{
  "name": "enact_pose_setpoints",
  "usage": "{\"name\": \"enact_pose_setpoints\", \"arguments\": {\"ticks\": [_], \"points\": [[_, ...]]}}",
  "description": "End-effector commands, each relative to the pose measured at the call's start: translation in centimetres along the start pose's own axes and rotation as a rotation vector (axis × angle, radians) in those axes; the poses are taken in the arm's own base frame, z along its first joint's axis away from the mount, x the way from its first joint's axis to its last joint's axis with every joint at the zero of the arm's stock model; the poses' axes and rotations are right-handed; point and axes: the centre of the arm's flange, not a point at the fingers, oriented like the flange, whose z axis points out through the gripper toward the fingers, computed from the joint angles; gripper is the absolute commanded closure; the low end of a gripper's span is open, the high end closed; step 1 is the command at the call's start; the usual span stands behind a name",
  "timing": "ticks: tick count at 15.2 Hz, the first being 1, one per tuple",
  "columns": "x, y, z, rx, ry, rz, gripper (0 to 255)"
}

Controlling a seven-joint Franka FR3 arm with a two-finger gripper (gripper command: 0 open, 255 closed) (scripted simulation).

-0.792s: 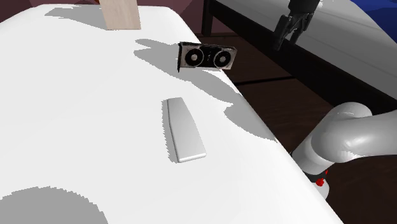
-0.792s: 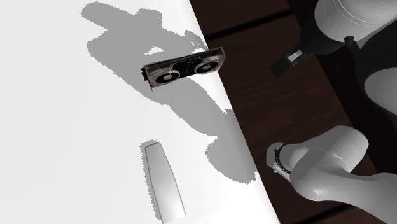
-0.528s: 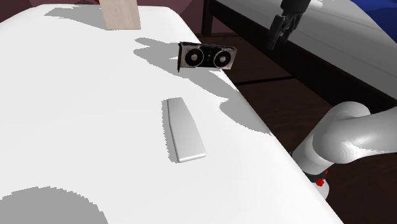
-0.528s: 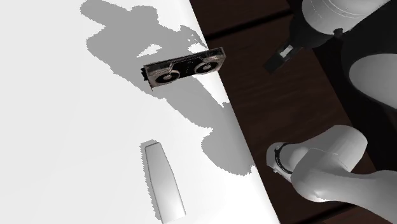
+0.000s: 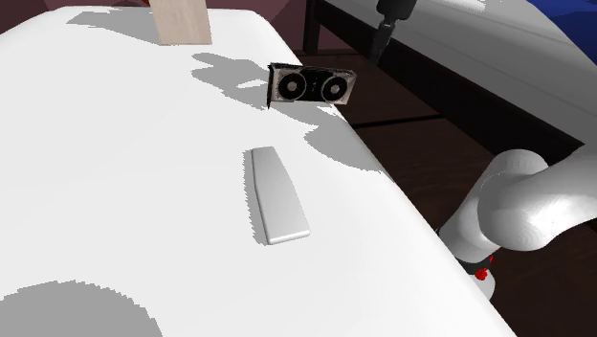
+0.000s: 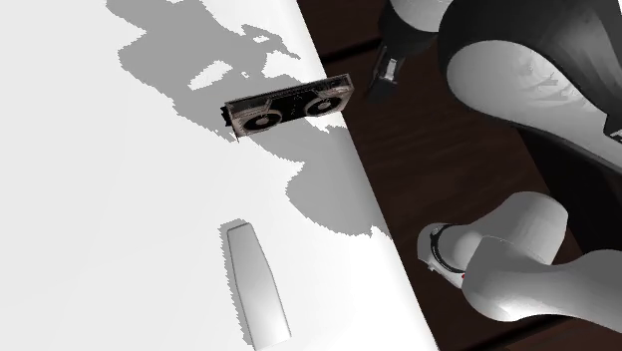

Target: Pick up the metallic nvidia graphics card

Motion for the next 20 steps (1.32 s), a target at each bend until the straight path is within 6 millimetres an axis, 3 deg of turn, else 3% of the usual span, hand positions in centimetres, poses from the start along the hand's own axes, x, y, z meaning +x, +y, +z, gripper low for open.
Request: {"name": "enact_pose_setpoints", "arguments": {"ticks": [1,9,17,19,20], "points": [[2.3,-0.5,0.7,0.014,0.022,-0.129,0],[10.1,-4.9,2.1,0.075,0.103,-0.617,0],[10.0,-5.3,6.1,0.079,0.107,-0.642,0],[10.0,-5.3,6.1,0.079,0.107,-0.642,0],[10.0,-5.3,6.1,0.079,0.107,-0.642,255]]}}
